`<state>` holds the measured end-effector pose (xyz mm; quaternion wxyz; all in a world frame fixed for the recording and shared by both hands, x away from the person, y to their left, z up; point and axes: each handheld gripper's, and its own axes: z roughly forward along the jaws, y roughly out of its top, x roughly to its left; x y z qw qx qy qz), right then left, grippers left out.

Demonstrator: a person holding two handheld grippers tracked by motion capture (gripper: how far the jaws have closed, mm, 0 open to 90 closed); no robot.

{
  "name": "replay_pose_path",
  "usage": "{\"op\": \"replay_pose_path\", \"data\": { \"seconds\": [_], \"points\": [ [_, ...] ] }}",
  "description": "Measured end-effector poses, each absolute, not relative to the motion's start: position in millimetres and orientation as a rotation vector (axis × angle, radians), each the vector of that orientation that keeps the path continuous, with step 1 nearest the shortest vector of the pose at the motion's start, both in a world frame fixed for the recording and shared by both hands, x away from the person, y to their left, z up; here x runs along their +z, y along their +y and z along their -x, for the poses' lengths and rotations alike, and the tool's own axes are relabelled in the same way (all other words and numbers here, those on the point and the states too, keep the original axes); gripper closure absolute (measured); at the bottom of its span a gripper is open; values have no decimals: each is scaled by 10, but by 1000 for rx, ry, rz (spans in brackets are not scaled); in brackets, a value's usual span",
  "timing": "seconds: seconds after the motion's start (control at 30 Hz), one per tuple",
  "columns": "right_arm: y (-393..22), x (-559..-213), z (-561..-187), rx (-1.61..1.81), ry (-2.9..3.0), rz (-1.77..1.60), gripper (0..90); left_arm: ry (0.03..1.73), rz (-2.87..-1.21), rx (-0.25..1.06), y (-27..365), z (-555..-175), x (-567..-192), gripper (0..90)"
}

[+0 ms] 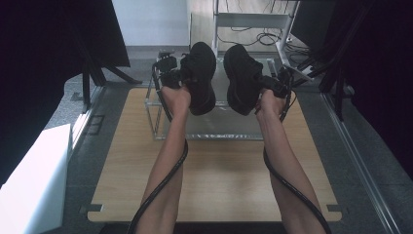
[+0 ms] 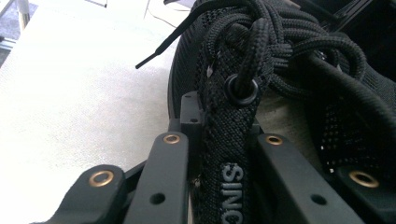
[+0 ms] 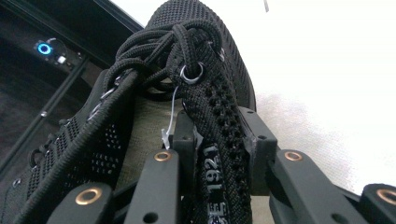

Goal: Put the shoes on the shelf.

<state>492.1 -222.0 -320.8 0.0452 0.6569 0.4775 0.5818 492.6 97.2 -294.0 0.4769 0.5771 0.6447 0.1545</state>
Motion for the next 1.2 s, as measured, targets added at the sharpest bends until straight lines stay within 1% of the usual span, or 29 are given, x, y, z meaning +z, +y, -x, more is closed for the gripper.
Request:
{"op": "replay_pose_path", "data": {
  "seconds": [0.33,0.53,0.63,0.7,0.77,0.9,0.97,1.03,1.1,1.2],
  "points": [
    [-2059,-3167,-4963,1708,1492,-1982,661,1584,-1447,393,880,-4966,-2933,746],
    [-1980,-3169,-4986,1700,1506,-1972,600,1569,-1471,391,821,-4993,-2961,689],
    [-1948,-3190,-4997,1707,1516,-1956,555,1555,-1470,368,802,-5004,-3001,640],
    [-1933,-3216,-5004,1742,1536,-1949,521,1548,-1468,338,799,-5018,-3021,584],
    [-1923,-3222,-5009,1747,1553,-1926,488,1537,-1459,317,806,-5024,-3029,545],
    [-1989,-3248,-5025,1853,1560,-1923,413,1509,-1436,264,844,-5026,-3050,446],
    [-2042,-3257,-5023,1915,1553,-1932,388,1488,-1419,240,870,-5015,-3057,417],
    [-2095,-3266,-5009,1943,1557,-1931,389,1458,-1410,233,883,-4988,-3041,399],
    [-2144,-3258,-4981,1976,1555,-1912,392,1440,-1418,229,890,-4956,-3008,409],
    [-2189,-3225,-4922,1979,1598,-1869,422,1429,-1433,240,916,-4883,-2965,427]
  ]
}}
